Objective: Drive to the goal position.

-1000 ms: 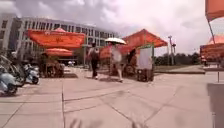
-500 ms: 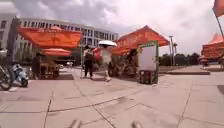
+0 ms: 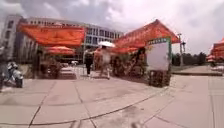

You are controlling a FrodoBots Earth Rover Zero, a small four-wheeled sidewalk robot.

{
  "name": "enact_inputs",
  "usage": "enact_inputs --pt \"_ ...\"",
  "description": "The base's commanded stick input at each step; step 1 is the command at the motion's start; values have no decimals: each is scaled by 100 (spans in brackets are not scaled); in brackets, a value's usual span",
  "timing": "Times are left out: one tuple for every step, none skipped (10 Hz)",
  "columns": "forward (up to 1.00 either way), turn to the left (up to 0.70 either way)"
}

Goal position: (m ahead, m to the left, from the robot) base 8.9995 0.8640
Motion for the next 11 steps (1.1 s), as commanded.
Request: enact_inputs --pt "85 -1" --pt "85 -1" --pt "85 -1" --pt "85 -1" --pt "85 -1" --pt "85 -1" --pt "85 -1" --pt "85 -1" --pt "85 -1" --pt "85 -1" --pt "85 -1"
